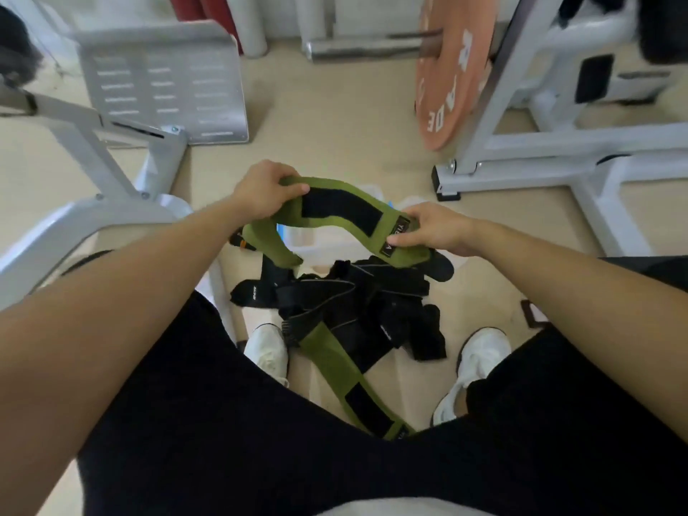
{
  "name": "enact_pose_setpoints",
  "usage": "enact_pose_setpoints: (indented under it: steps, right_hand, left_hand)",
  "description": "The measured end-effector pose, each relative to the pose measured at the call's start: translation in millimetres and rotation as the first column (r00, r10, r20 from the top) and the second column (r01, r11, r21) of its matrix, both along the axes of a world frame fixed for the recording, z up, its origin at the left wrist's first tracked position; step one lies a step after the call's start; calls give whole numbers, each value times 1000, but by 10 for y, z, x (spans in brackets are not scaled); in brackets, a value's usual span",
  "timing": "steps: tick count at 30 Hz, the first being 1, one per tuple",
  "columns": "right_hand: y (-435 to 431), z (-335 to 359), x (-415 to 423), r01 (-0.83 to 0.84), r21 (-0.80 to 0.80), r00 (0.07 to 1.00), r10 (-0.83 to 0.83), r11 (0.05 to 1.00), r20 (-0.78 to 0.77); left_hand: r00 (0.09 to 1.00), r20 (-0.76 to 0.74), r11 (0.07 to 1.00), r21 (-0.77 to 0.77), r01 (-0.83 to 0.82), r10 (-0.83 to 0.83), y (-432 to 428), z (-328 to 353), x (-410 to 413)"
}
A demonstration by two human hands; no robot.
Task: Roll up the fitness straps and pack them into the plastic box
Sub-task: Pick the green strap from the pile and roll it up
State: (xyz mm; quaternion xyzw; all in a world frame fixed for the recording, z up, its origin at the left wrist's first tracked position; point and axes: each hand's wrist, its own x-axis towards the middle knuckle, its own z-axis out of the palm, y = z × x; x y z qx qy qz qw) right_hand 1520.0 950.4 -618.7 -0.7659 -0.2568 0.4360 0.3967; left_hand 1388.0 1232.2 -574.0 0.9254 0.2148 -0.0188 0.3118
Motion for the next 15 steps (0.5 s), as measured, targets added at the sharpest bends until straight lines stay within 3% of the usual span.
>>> enact_pose_setpoints:
  steps: [5,11,13,15]
  right_hand:
    - [-141,595,-56,9,182,999,-17,983,44]
    - [-246,1084,-31,-50,171,991,27,984,132]
    - [-250,1245,-29,-16,178,975,-24,984,221]
    - [-254,1374,-3,49,214,949,-112,976,294]
  left_hand:
    - [987,141,994,66,-83,73,49,714,-192]
    - [953,260,981,73,-180,155,20,983,-322]
    - [946,267,973,84,-216,187,22,945,-339]
    - [972,161,975,118,-189,169,63,853,-323]
